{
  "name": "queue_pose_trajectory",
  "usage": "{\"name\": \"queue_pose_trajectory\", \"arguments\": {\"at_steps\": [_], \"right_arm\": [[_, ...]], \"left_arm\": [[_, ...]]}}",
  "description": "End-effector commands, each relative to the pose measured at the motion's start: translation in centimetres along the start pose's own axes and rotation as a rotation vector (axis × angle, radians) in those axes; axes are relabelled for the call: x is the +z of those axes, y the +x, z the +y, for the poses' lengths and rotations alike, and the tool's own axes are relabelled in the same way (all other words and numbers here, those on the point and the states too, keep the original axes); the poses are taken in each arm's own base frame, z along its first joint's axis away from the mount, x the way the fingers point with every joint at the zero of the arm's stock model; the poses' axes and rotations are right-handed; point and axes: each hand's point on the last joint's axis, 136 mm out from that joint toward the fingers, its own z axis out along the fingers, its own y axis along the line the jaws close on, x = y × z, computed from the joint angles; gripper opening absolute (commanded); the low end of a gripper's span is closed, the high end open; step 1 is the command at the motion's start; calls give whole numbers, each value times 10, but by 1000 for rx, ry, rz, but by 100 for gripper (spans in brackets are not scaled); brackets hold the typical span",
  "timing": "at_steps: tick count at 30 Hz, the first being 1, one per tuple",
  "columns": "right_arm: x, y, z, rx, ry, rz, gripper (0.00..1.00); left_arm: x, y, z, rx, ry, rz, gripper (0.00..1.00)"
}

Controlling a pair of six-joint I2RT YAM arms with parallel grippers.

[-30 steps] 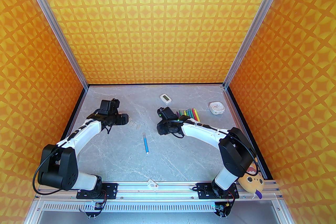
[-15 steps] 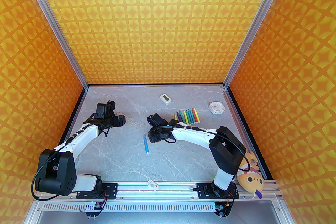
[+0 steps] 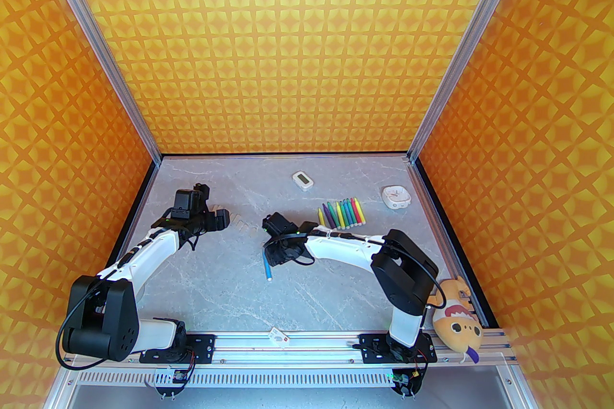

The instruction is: Open the pen caps

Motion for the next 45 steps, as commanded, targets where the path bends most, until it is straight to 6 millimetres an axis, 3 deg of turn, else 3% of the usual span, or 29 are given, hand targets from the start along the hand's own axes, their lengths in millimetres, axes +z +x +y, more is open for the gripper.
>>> {"name": "queue_pose_trajectory", "arguments": {"at_steps": [1,11,24,39,42,45], "right_arm": [[6,-2,10,23,1,11,46],[23,7,21,7,20,66,45],[37,19,17,-30,97,144,41],[56,15,15,-44,135,181,20],[57,8,8,11,107,133,12],[52,4,-3,75,54,103,10]], "left_arm": [[-7,-11,4,-16,-7,-58,89],[-4,-8,10,-18,-19,-47,90],[-1,-9,13,-19,-23,-50,90],[-4,-7,15,-6,-27,-56,90],[-4,-8,15,-5,-27,-58,91],[-5,-7,15,-1,-28,-52,91]]}}
